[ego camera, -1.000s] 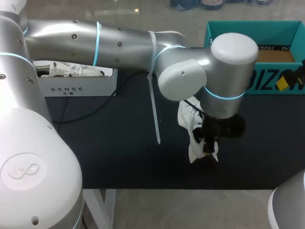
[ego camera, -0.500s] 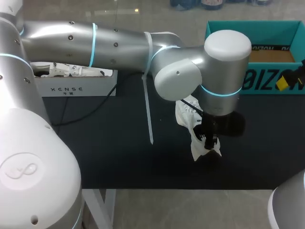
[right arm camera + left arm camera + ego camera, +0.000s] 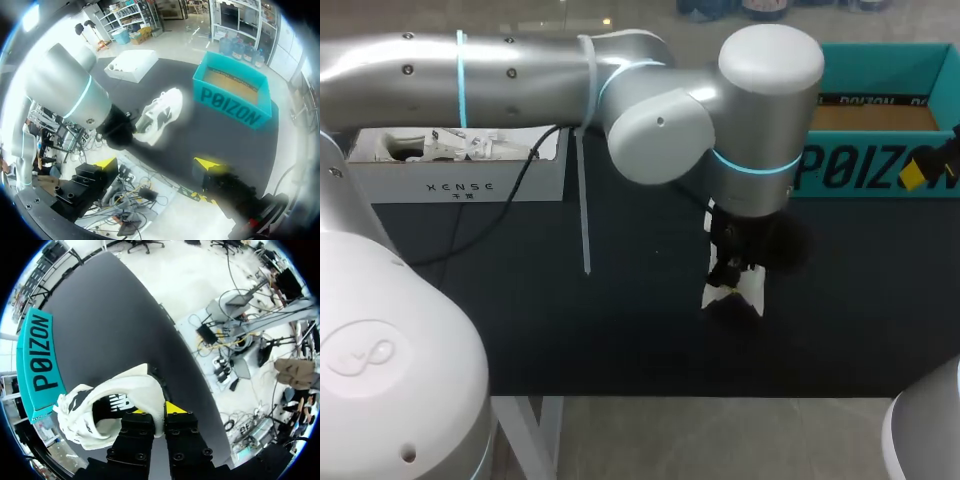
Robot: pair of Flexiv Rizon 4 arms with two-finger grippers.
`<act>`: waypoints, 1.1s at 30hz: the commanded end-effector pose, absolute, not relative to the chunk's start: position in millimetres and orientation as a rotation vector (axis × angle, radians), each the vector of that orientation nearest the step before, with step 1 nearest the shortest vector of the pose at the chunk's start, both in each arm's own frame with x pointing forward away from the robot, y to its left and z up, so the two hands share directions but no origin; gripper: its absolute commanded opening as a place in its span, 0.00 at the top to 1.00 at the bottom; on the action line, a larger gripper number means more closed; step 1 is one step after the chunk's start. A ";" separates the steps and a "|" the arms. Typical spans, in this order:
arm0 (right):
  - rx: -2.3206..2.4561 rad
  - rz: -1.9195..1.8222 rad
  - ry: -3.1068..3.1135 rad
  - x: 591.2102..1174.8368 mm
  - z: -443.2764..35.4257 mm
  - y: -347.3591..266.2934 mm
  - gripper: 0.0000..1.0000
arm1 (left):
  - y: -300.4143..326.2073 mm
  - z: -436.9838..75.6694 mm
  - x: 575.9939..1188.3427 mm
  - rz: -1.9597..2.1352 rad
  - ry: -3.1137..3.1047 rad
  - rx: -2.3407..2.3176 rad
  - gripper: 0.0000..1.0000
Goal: Take the shoe out of the shoebox, open the shoe tongue, remove and reinsert the insole, then place the shoe into the shoebox
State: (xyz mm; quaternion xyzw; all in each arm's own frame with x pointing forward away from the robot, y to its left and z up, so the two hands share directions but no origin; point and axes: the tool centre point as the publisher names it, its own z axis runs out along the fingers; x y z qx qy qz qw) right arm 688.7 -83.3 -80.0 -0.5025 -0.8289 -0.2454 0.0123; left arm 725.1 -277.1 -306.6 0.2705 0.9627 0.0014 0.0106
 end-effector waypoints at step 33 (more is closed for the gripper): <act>-1.565 -0.756 -2.582 691.6 -79.2 -82.4 0.00 | -32.5 -188.6 782.4 0.267 2.638 1.566 1.00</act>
